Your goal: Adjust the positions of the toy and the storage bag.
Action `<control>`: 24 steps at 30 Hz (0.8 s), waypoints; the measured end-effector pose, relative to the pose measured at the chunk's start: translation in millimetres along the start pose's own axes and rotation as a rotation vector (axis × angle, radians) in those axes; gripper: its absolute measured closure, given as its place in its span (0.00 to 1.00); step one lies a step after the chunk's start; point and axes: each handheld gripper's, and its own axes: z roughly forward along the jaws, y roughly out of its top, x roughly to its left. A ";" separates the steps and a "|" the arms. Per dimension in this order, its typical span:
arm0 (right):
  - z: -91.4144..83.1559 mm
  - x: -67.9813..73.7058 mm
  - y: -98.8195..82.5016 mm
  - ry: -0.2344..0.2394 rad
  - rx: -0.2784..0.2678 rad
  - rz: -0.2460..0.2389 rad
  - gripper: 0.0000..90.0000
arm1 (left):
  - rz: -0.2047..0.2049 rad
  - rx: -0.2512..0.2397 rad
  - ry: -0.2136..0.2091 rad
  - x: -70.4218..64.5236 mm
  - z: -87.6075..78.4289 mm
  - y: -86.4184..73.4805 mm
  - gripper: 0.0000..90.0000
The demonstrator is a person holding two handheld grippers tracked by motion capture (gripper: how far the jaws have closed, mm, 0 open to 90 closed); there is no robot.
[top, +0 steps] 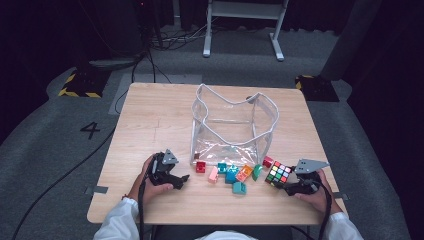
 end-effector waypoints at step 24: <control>-29.0 -15.1 5.4 -0.102 -0.081 0.055 0.37 | 0.017 0.006 -0.027 3.4 1.1 0.7 0.07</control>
